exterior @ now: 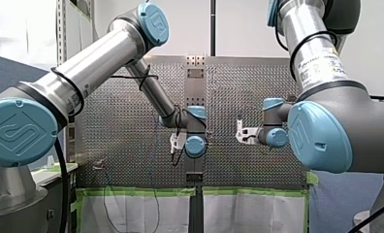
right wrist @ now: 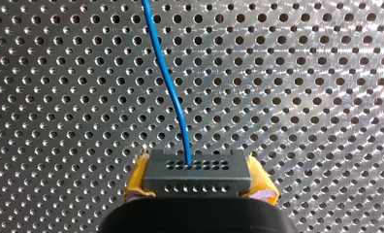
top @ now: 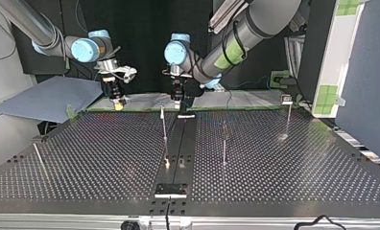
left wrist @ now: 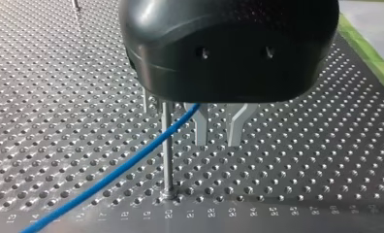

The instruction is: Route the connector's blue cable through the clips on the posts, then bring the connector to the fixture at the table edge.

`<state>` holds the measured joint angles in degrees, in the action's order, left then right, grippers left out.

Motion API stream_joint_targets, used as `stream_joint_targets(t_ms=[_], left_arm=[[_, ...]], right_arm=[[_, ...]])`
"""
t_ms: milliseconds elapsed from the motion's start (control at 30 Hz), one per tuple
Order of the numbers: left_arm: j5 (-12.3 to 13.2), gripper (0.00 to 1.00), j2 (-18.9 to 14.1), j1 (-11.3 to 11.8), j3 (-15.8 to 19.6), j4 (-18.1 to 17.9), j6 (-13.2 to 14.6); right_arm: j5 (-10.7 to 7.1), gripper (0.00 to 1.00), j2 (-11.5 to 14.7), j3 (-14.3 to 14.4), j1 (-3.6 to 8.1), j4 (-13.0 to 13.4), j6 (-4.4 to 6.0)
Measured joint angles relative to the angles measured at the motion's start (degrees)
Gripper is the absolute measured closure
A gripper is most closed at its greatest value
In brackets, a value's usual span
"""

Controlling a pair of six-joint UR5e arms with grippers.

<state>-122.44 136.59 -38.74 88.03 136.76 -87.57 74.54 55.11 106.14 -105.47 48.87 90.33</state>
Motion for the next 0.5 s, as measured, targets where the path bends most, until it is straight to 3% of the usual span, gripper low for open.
stream_joint_targets(t_ms=[500], left_arm=[[0.1,0.78,0.0,0.3,-2.6,2.1,-0.2]], right_arm=[[0.04,1.0,-0.2,-0.2,0.63,0.3,0.57]])
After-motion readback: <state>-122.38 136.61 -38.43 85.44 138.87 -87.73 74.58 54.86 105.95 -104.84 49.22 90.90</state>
